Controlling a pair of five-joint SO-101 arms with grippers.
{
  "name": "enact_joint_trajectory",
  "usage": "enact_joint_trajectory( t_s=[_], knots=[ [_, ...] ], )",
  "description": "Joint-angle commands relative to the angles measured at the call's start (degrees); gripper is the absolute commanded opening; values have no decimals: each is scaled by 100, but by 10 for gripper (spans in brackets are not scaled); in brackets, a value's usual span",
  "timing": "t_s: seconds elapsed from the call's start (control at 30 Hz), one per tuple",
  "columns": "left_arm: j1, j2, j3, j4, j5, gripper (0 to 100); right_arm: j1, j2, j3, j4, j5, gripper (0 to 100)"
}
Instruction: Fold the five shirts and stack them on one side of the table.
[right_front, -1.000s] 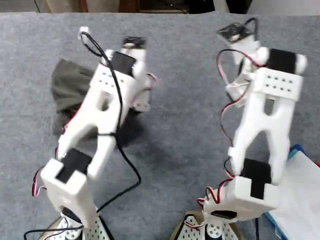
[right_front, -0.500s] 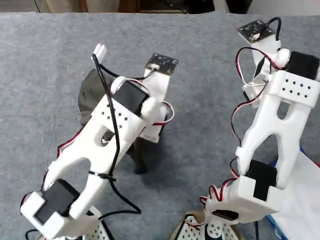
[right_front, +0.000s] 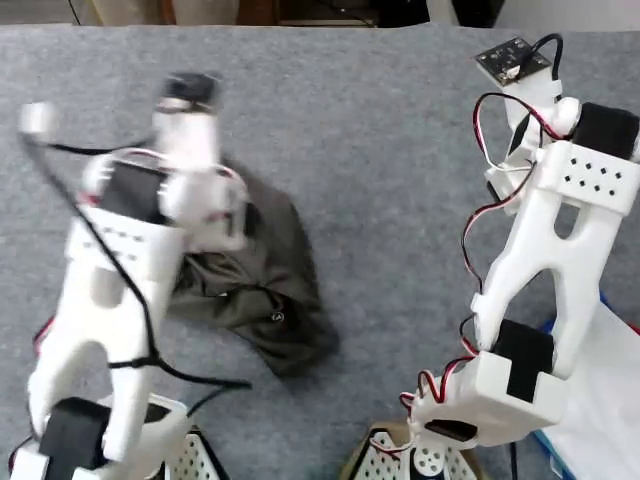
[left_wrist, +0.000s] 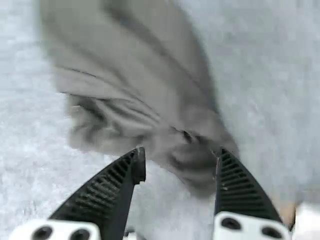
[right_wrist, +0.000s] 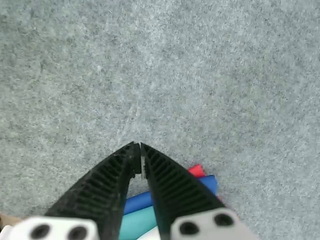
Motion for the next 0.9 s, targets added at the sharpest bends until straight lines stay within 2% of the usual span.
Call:
enact_joint_trajectory(
  t_s=[0.0,0.23,0.4,0.47,0.6,0.73,0.87],
  knots=[
    [-932,-171,615,-1073,114,229,-198,-286,-119,-79,26,9],
    [-1459,4,3147,-3842,158,228,-673,-286,136,-79,26,9],
    [-1899,92,4246,-5055,132,209,-1051,-286,101,-79,26,9],
    [-1908,136,4527,-5196,35,150,-1253,-286,101,-88,26,9],
    [-1626,295,4826,-5398,-730,35,-1596,-286,145,-334,-9,9],
    [-1398,242,4835,-5310,-721,20,-1930,-286,136,-413,-9,9],
    [-1143,-127,4501,-4501,-721,20,-2176,-286,84,-413,-9,9]
  ],
)
